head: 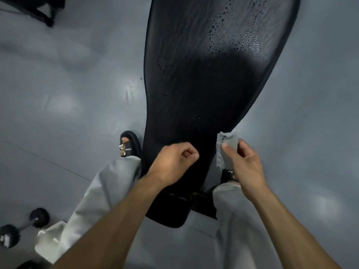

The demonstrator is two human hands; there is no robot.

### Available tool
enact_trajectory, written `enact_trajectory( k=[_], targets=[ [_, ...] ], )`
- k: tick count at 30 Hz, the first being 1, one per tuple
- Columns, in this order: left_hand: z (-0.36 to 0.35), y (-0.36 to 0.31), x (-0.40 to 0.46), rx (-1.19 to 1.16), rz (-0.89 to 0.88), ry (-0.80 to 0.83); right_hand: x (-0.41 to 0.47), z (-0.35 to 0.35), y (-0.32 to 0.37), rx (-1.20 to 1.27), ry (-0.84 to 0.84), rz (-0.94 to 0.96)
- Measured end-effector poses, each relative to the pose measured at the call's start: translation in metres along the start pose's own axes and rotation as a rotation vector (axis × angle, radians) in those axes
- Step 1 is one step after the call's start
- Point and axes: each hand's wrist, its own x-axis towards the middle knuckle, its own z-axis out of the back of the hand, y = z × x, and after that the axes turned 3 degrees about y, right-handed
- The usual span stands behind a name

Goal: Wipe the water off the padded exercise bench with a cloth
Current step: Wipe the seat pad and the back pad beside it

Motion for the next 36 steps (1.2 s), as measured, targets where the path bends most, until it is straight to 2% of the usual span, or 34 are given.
enact_trajectory(
  k=[5, 9, 14, 16, 18, 20, 23, 27, 36],
  targets=[
    [0.059, 0.016, 0.048, -0.031, -0.144, -0.243, 0.038, -0.016, 0.028, -0.133, 0.0, 0.214],
    [0.101, 0.04, 0.089, -0.05, -0.163, -0.423, 0.068, -0.035, 0.049, -0.313, -0.02, 0.336],
    [0.12, 0.069, 0.116, -0.042, -0.286, -0.441, 0.095, -0.076, 0.07, -0.51, 0.011, 0.554],
    [0.126, 0.08, 0.128, -0.055, -0.325, -0.544, 0.107, -0.086, 0.078, -0.608, 0.046, 0.65],
    [0.13, 0.089, 0.143, -0.15, -0.274, -0.69, 0.12, -0.092, 0.086, -0.732, 0.061, 0.74],
    [0.13, 0.093, 0.16, -0.263, -0.211, -0.766, 0.134, -0.098, 0.094, -0.826, 0.076, 0.837],
    [0.123, 0.097, 0.179, -0.353, -0.24, -0.779, 0.149, -0.105, 0.101, -0.919, 0.127, 0.952],
    [0.121, 0.114, 0.2, -0.464, -0.291, -0.8, 0.161, -0.114, 0.097, -1.084, 0.128, 1.001],
    [0.11, 0.141, 0.197, -0.485, -0.337, -0.599, 0.134, -0.123, 0.058, -1.152, 0.02, 1.042]
  ],
)
